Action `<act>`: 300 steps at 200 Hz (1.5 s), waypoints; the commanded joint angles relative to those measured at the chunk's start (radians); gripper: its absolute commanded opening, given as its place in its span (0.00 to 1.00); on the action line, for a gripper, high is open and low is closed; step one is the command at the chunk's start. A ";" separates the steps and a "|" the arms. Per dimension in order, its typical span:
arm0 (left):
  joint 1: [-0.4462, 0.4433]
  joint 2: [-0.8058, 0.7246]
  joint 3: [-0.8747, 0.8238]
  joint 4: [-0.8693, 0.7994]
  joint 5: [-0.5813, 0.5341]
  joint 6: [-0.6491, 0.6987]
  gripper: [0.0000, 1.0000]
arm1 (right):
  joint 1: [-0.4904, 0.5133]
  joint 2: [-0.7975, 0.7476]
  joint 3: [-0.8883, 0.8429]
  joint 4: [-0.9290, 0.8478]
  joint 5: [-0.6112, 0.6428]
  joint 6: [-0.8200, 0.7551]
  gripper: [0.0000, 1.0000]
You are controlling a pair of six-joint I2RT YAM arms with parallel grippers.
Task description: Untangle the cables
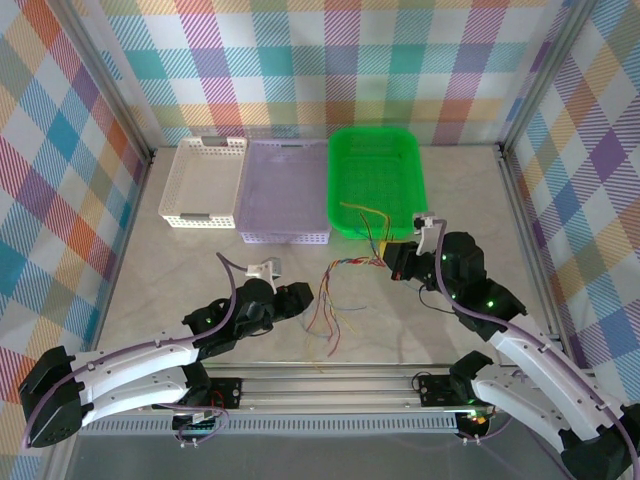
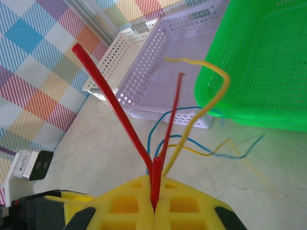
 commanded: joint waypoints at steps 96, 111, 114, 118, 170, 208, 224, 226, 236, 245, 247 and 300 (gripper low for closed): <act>0.031 -0.097 -0.023 -0.109 0.074 0.152 0.71 | -0.005 0.052 0.150 -0.030 -0.093 -0.047 0.00; 0.031 -0.104 -0.039 -0.102 0.079 0.149 0.69 | -0.006 0.050 0.151 -0.032 -0.095 -0.043 0.00; 0.031 -0.103 -0.041 -0.096 0.083 0.149 0.68 | -0.006 0.050 0.154 -0.033 -0.094 -0.042 0.00; 0.031 -0.101 -0.046 -0.087 0.088 0.146 0.67 | -0.006 0.050 0.153 -0.035 -0.094 -0.040 0.00; 0.031 -0.082 -0.093 0.013 0.123 0.109 0.65 | -0.006 0.054 0.161 -0.026 -0.131 -0.024 0.00; 0.028 -0.067 -0.094 0.072 0.147 0.069 0.64 | -0.006 0.064 0.156 -0.017 -0.154 -0.006 0.00; 0.024 -0.056 -0.085 0.090 0.148 0.058 0.64 | -0.006 0.070 0.149 -0.003 -0.169 0.007 0.00; 0.023 -0.054 -0.083 0.091 0.148 0.057 0.63 | -0.006 0.071 0.148 -0.002 -0.170 0.007 0.00; 0.020 -0.047 -0.077 0.100 0.146 0.056 0.62 | -0.005 0.076 0.144 0.006 -0.179 0.016 0.00; 0.020 -0.037 -0.066 0.102 0.146 0.054 0.60 | -0.006 0.080 0.141 0.015 -0.191 0.020 0.00; 0.020 -0.035 -0.065 0.103 0.146 0.053 0.59 | -0.006 0.081 0.141 0.016 -0.193 0.020 0.00; 0.020 -0.043 0.073 0.080 0.146 0.072 0.66 | -0.006 0.108 0.142 0.026 -0.240 0.006 0.00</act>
